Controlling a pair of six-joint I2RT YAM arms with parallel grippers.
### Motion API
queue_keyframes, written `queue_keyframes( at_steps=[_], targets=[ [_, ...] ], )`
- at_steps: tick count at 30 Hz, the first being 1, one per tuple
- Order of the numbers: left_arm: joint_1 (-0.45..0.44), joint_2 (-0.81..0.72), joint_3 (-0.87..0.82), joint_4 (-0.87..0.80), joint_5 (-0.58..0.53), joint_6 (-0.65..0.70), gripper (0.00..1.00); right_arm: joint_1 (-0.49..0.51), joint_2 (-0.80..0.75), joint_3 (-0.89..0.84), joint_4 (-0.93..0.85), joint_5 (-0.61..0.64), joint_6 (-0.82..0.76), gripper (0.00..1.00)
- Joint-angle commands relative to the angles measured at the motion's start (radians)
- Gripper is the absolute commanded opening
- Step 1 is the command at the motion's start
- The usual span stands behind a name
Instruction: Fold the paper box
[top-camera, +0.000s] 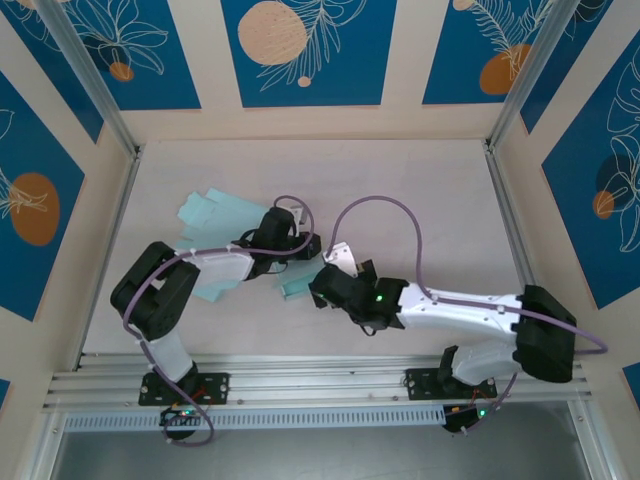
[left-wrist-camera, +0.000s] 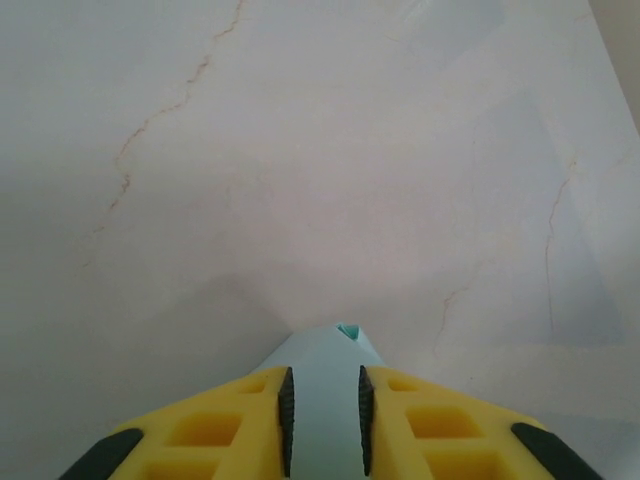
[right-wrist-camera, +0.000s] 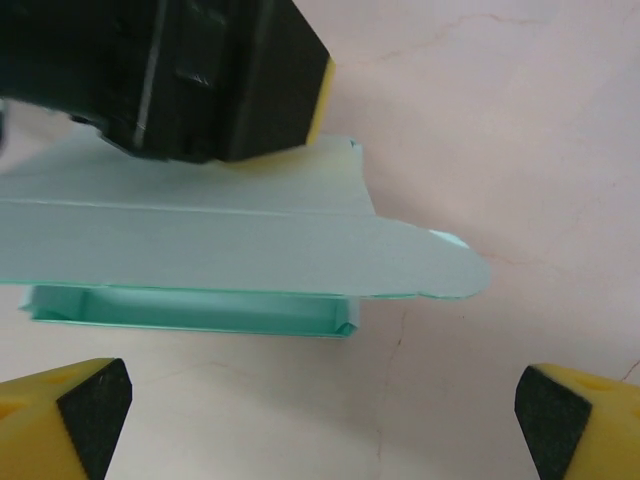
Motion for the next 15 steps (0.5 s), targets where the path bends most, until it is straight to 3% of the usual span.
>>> queue_keyframes(
  at_steps=[1, 8, 15],
  targets=[
    [0.006, -0.054, 0.014, -0.039, -0.038, 0.021, 0.36, -0.017, -0.054, 0.073, -0.066, -0.027, 0.009, 1.0],
    [0.006, -0.212, 0.064, -0.309, -0.163, 0.1, 0.79, -0.184, 0.091, 0.303, -0.257, -0.226, 0.063, 1.0],
    [0.006, -0.302, 0.056, -0.527, -0.236, 0.115, 1.0, -0.317, 0.267, 0.431, -0.345, -0.366, 0.069, 1.0]
  ],
)
